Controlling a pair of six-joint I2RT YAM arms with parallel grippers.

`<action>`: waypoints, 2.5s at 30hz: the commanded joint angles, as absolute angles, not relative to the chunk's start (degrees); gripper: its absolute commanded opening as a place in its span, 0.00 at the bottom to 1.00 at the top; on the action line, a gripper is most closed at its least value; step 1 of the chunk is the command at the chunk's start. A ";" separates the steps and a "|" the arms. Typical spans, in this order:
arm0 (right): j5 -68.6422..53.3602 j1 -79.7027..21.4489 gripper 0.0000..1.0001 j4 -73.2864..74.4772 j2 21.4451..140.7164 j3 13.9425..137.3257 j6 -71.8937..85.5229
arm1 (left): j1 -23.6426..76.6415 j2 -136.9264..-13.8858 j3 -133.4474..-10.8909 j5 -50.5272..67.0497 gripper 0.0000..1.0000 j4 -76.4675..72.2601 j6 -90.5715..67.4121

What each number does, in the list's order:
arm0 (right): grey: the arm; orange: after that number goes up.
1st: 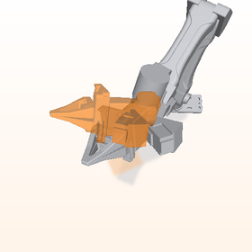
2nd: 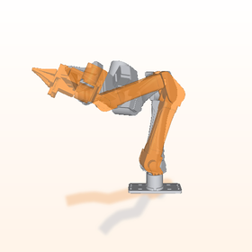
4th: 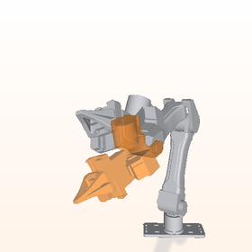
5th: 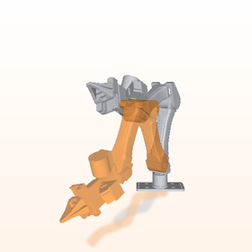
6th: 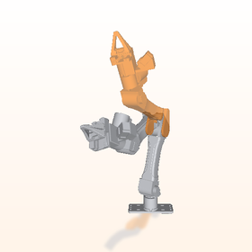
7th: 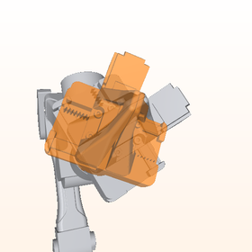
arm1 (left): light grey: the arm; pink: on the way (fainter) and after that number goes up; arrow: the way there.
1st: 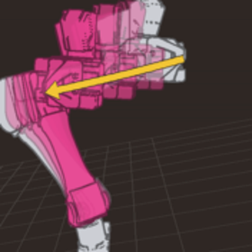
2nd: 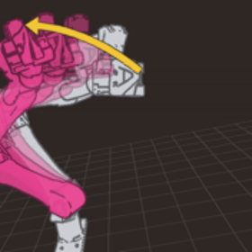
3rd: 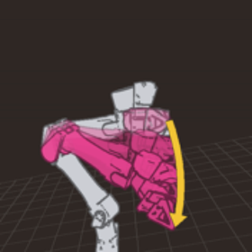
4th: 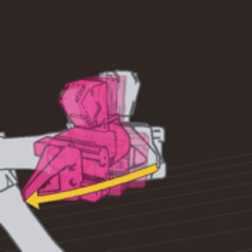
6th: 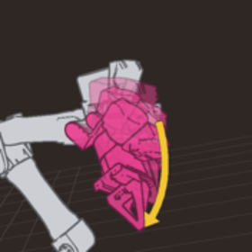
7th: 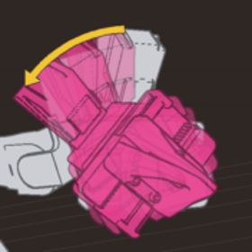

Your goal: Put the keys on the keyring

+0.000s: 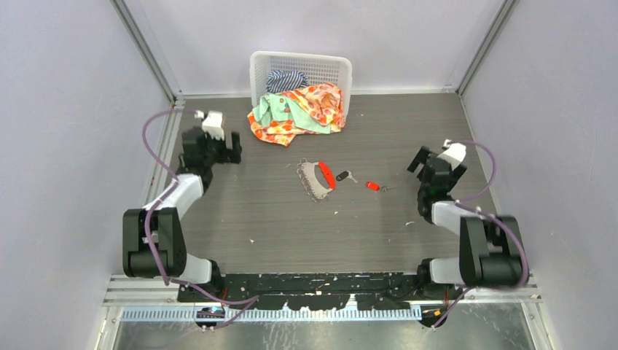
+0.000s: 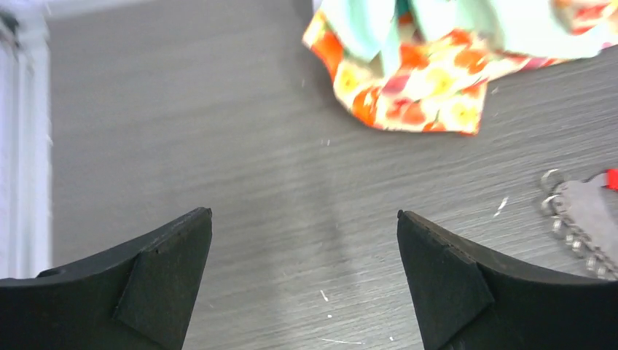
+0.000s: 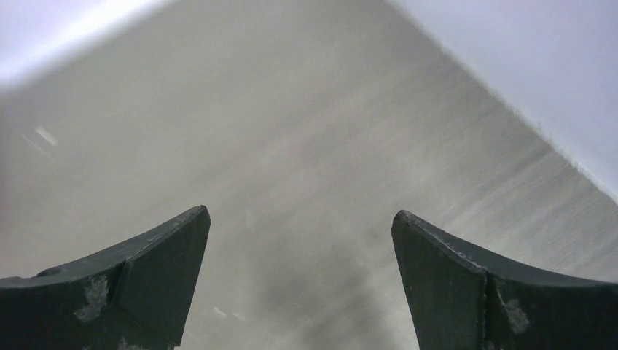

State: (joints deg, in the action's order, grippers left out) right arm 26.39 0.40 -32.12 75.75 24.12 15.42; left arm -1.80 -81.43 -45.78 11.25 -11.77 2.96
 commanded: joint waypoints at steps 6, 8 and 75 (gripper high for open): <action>6.36 -0.90 1.00 -13.23 71.01 41.35 34.99 | -2.02 -76.79 -64.53 20.58 1.00 32.44 14.66; 2.34 -6.98 1.00 -11.99 73.63 44.25 27.49 | -2.02 -76.57 -66.56 20.50 1.00 36.50 14.41; -16.01 -34.06 0.01 17.25 129.42 100.97 1.97 | -1.98 -77.61 -71.74 17.52 0.96 51.08 15.14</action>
